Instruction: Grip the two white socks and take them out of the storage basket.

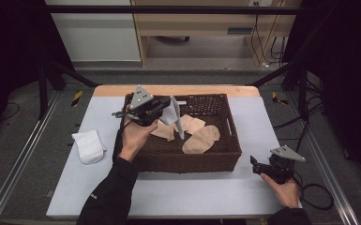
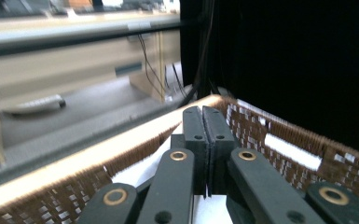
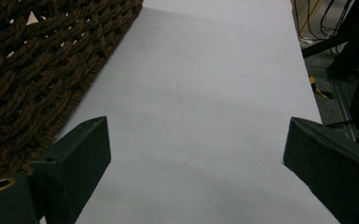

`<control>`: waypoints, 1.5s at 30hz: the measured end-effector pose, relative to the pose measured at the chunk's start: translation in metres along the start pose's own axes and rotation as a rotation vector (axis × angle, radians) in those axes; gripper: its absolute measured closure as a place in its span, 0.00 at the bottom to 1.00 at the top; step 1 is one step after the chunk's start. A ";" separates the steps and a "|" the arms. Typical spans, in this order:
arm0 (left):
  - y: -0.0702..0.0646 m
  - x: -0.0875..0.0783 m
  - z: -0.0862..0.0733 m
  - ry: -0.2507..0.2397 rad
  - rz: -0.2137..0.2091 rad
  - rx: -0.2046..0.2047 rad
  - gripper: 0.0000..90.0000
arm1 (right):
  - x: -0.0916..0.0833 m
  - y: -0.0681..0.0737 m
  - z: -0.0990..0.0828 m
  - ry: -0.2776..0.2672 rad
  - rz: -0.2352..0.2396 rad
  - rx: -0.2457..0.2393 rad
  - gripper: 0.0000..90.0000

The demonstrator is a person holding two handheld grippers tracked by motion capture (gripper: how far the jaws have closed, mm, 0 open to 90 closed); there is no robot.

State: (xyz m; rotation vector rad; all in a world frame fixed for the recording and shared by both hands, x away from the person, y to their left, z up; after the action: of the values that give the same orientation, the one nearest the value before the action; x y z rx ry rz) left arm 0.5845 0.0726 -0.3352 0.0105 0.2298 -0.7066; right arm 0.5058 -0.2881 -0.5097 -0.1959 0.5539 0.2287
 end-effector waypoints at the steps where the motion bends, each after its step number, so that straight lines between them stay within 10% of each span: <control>1: -0.001 -0.003 0.003 -0.004 -0.008 -0.006 0.99 | 0.000 0.000 0.000 0.001 0.000 0.000 0.09; 24: 0.009 -0.110 0.083 -0.260 0.020 0.003 0.99 | 0.000 0.000 0.000 0.003 -0.003 -0.003 0.08; 37: 0.055 -0.187 0.080 -0.324 0.128 -0.025 0.99 | 0.001 0.000 -0.001 0.007 -0.007 -0.008 0.09; 45: 0.092 -0.223 0.050 -0.319 0.206 -0.075 0.99 | 0.001 0.000 -0.001 0.011 -0.007 -0.010 0.09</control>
State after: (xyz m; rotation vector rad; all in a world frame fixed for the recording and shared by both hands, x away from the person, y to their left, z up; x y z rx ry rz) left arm 0.4893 0.2814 -0.2453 -0.1474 -0.0506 -0.4851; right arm 0.5058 -0.2880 -0.5115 -0.2085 0.5632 0.2236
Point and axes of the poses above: each handheld gripper's, and its own axes: x roughly forward along the jaws, z roughly out of its top, y roughly to its left, the point moved 8 cm from there along x, roughly forward along the jaws, and after that the axes turned 5 degrees about -x, right-handed, at the moved point
